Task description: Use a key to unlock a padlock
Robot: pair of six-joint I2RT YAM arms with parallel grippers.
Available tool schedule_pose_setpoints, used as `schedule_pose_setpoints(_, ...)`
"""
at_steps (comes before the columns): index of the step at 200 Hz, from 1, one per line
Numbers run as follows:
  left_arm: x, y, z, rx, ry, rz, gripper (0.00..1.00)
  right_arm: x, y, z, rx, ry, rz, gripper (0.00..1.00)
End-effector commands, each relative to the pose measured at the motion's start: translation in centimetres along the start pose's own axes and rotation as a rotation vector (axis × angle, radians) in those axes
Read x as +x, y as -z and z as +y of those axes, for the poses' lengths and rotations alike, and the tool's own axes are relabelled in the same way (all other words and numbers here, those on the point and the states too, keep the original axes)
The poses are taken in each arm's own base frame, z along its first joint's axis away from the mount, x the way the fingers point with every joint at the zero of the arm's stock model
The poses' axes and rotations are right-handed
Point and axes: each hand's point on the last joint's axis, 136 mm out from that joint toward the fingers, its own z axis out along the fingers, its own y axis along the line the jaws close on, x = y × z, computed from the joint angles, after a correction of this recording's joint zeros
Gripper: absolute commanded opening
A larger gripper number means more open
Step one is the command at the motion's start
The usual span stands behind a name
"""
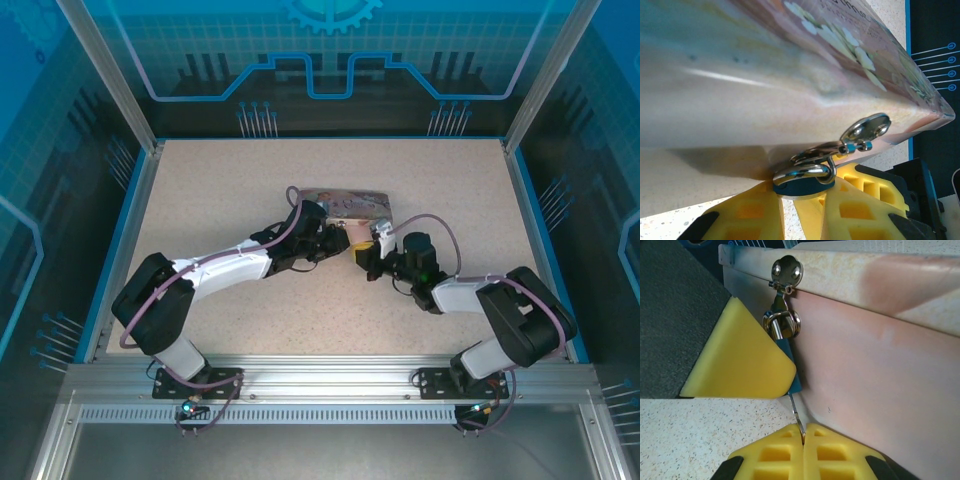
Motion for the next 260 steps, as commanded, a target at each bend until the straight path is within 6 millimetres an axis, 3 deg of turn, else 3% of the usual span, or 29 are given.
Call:
schedule_pose_setpoints(1,0.3,1.6,-3.0,0.108,-0.031,0.012,0.0,-3.7,-0.3,0.2,-0.03,0.061,-0.098,0.0)
schedule_pose_setpoints(36,0.4,1.7,-3.0,0.109,-0.03,0.017,0.0,-4.8,-0.7,1.1,-0.094,0.073,-0.1,0.01)
schedule_pose_setpoints(104,0.3,1.7,-3.1,0.112,-0.029,0.013,0.0,-5.1,-2.3,1.0,-0.113,0.049,-0.103,0.01)
schedule_pose_setpoints(167,0.5,1.0,-2.3,0.091,-0.027,0.019,0.0,-5.7,-1.6,1.7,-0.133,0.061,-0.108,0.01)
schedule_pose_setpoints(260,1.1,0.6,-1.4,0.075,-0.025,0.03,0.0,-7.2,-0.5,0.7,-0.09,0.066,-0.135,0.01)
